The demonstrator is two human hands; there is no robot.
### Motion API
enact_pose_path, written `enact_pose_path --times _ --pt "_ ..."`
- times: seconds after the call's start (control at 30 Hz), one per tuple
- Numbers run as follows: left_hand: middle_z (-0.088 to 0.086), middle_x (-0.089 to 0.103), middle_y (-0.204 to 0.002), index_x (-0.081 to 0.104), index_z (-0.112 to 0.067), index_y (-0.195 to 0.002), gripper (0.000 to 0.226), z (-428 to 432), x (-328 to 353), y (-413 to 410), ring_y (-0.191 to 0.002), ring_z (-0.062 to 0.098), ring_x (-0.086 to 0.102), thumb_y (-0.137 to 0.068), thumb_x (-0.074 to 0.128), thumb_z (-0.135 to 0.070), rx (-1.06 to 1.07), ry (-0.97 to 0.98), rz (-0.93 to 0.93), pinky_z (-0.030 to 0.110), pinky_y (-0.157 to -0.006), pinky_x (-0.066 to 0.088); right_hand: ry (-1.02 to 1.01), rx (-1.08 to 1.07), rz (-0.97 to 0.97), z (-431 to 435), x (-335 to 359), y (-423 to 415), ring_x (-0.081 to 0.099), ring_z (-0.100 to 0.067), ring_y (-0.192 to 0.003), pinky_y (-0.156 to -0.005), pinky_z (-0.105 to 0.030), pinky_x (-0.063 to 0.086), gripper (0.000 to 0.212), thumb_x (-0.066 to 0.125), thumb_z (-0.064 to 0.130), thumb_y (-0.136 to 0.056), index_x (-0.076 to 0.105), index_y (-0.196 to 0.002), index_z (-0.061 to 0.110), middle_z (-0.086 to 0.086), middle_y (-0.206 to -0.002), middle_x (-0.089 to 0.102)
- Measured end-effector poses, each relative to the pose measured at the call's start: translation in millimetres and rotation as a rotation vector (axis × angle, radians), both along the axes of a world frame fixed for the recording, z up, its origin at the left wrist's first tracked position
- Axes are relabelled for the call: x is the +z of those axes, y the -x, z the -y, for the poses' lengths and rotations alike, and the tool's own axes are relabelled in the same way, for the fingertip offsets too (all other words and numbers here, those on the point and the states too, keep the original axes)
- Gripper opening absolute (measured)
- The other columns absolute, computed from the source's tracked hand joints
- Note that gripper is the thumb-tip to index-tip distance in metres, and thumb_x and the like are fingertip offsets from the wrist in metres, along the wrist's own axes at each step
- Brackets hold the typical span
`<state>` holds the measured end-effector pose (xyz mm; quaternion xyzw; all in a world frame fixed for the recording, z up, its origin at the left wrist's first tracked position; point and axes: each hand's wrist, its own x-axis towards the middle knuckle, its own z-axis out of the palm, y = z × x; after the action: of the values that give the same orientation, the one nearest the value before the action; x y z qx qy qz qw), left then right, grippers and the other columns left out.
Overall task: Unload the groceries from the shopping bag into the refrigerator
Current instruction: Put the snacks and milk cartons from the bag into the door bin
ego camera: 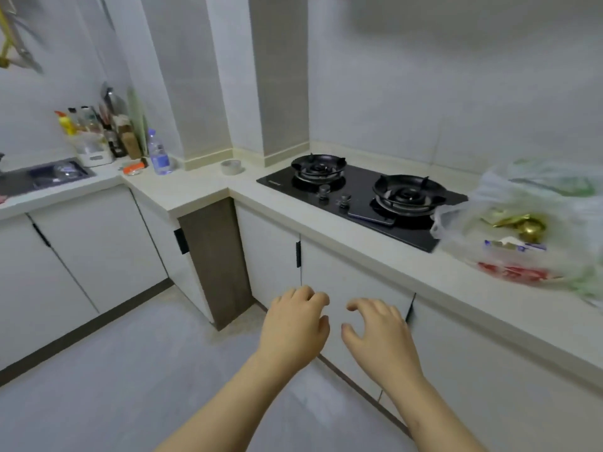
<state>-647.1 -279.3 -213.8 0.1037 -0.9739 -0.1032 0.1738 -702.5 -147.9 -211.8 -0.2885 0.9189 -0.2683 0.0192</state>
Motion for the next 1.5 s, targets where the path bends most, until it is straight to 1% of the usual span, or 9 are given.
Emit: enact_pose_path --times 0.47,0.6,0.7,0.83,1.0,1.17,1.23,1.37,1.5 --pt "-0.002 0.051 -0.125 0.051 -0.021 -0.129 0.036 -40.1 -3.4 252.0 -0.115 0.021 0.046 -0.095 0.044 -0.027 -0.403 -0.009 0.040 0.031 -0.093 0.035 -0.008 -0.448 0.001 -43.7 -5.8 194.5 0.038 -0.012 -0.121 -0.099 -0.024 0.031 0.034 0.048 0.031 -0.091 0.047 -0.125 0.031 0.013 -0.132 0.046" --pt "-0.003 0.063 -0.080 0.070 -0.021 -0.088 0.025 -52.8 -7.4 317.7 -0.069 0.022 0.061 -0.066 0.059 -0.025 -0.534 -0.020 -0.068 0.033 -0.056 0.050 0.007 -0.569 -0.011 -56.0 -10.3 243.1 0.040 -0.016 -0.122 -0.100 -0.026 0.031 0.034 0.052 0.030 -0.089 0.051 -0.123 0.028 0.009 -0.128 0.051" --pt "-0.005 0.061 -0.069 0.068 -0.021 -0.078 0.022 -66.5 -8.4 354.2 -0.058 0.020 0.059 -0.060 0.058 -0.026 -0.608 -0.007 -0.078 0.030 -0.046 0.048 0.019 -0.644 -0.010 -70.8 -13.3 266.1 0.042 -0.018 -0.120 -0.101 -0.029 0.032 0.034 0.054 0.026 -0.087 0.055 -0.121 0.024 0.005 -0.126 0.054" --pt "-0.002 0.064 -0.072 0.070 -0.019 -0.080 0.023 -89.3 -10.0 395.8 -0.061 0.021 0.063 -0.061 0.059 -0.024 -0.677 -0.026 -0.048 0.031 -0.049 0.050 0.030 -0.738 -0.040 -93.3 -12.1 292.3 0.047 -0.023 -0.115 -0.096 -0.033 0.037 0.036 0.053 0.022 -0.083 0.060 -0.118 0.021 0.001 -0.122 0.058" --pt "0.002 0.060 -0.110 0.062 -0.016 -0.116 0.032 -119.5 -11.3 438.5 -0.100 0.023 0.057 -0.086 0.051 -0.020 -0.693 -0.032 -0.010 0.034 -0.083 0.044 -0.017 -0.765 -0.098 -123.2 -13.8 333.7 0.047 -0.023 -0.116 -0.095 -0.032 0.035 0.037 0.054 0.026 -0.086 0.057 -0.122 0.023 0.002 -0.124 0.057" --pt "-0.002 0.066 -0.079 0.070 -0.017 -0.081 0.024 -147.9 -11.8 485.6 -0.065 0.018 0.065 -0.058 0.064 -0.018 -0.733 -0.064 -0.075 0.027 -0.053 0.049 0.015 -0.726 -0.200 -154.8 -13.1 379.8 0.057 -0.026 -0.100 -0.083 -0.034 0.043 0.026 0.066 0.022 -0.080 0.065 -0.106 0.018 0.002 -0.108 0.063" --pt "-0.001 0.066 -0.087 0.070 -0.016 -0.086 0.025 -157.2 -14.1 503.0 -0.074 0.019 0.066 -0.062 0.065 -0.017 -0.736 -0.065 -0.083 0.030 -0.060 0.051 -0.042 -0.706 -0.341 -165.8 -10.6 397.7 0.060 -0.023 -0.092 -0.078 -0.034 0.047 0.025 0.068 0.022 -0.073 0.068 -0.098 0.019 0.002 -0.100 0.065" --pt "0.002 0.060 -0.115 0.063 -0.013 -0.109 0.027 -154.8 -18.5 531.5 -0.107 0.023 0.056 -0.082 0.062 -0.014 -0.581 -0.143 -0.050 0.034 -0.089 0.044 -0.132 -0.686 -0.529 -180.4 3.3 426.9 0.048 -0.021 -0.102 -0.089 -0.036 0.032 0.035 0.041 0.028 -0.073 0.068 -0.093 0.020 -0.002 -0.106 0.064" --pt "0.006 0.065 -0.100 0.063 -0.015 -0.088 0.030 -160.5 -27.5 544.7 -0.091 0.029 0.065 -0.061 0.072 -0.007 -0.687 -0.058 -0.045 0.041 -0.076 0.053 -0.254 -0.637 -0.479 -189.1 -1.5 449.1 0.052 -0.028 -0.107 -0.093 -0.042 0.031 0.027 0.054 0.027 -0.070 0.069 -0.091 0.020 -0.007 -0.110 0.064"
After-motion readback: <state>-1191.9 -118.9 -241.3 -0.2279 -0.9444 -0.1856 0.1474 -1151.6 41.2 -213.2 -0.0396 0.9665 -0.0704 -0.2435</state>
